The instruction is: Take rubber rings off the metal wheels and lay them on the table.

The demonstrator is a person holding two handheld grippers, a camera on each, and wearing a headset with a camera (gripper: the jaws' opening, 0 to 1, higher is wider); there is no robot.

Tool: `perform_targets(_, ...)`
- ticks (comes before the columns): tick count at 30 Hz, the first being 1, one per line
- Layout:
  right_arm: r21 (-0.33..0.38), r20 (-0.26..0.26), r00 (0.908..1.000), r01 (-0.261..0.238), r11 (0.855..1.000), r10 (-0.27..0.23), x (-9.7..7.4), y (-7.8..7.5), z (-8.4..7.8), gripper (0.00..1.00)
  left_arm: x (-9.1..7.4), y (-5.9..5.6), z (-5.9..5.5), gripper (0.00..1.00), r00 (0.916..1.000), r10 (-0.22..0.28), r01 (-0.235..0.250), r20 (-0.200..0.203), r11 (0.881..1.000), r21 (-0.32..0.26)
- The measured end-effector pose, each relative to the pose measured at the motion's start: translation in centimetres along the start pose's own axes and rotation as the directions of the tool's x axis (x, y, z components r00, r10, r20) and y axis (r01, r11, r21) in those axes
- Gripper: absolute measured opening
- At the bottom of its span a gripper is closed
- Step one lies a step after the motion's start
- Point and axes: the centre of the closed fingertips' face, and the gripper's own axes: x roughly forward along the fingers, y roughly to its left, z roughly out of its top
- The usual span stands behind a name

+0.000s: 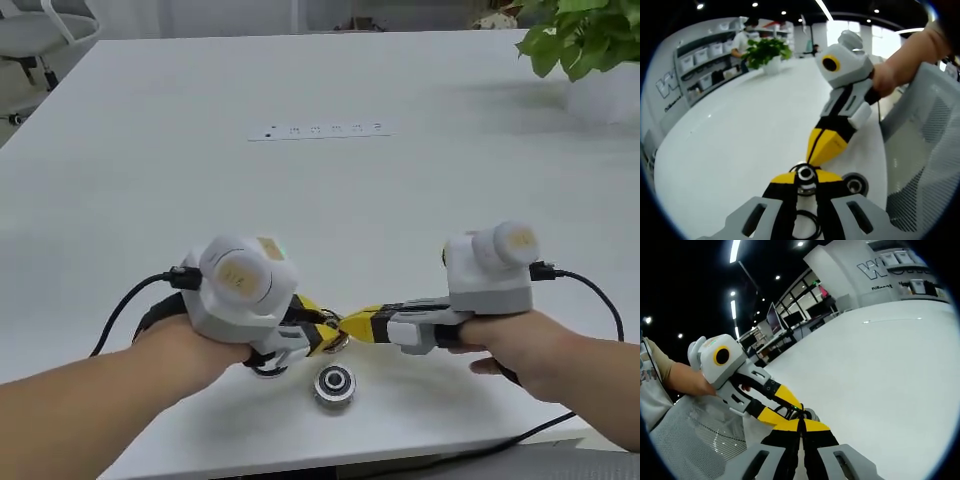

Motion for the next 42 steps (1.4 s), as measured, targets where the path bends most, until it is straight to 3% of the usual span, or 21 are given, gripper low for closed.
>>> perform_targets(7, -0.015, -0.005, 1.0000, 0.000, 1.000, 0.000, -0.2, -0.2, 0.0, 0.00, -0.1, -0.3, 0.2, 0.16, 0.9997, -0.017, 0.017, -0.017, 1.000, 0.026)
perform_targets(14, -0.006, 0.015, 0.9998, 0.011, 1.000, -0.011, -0.8, -0.5, 0.4, 0.00, -1.2, -0.8, 0.6, 0.20, 0.9993, -0.038, 0.038, -0.002, 0.999, 0.034)
perform_targets(32, -0.034, 0.023, 0.9997, -0.012, 0.999, 0.012, -1.0, 0.9, 2.2, 0.00, -5.6, -0.4, 1.6, 0.36, 0.9970, -0.039, 0.038, 0.068, 0.999, 0.003)
perform_targets(42, -0.059, 0.015, 0.9988, -0.045, 0.997, 0.046, -0.4, 2.3, 3.1, 0.00, -8.7, 0.4, 1.2, 0.47, 0.9961, -0.011, 0.013, 0.088, 1.000, -0.021)
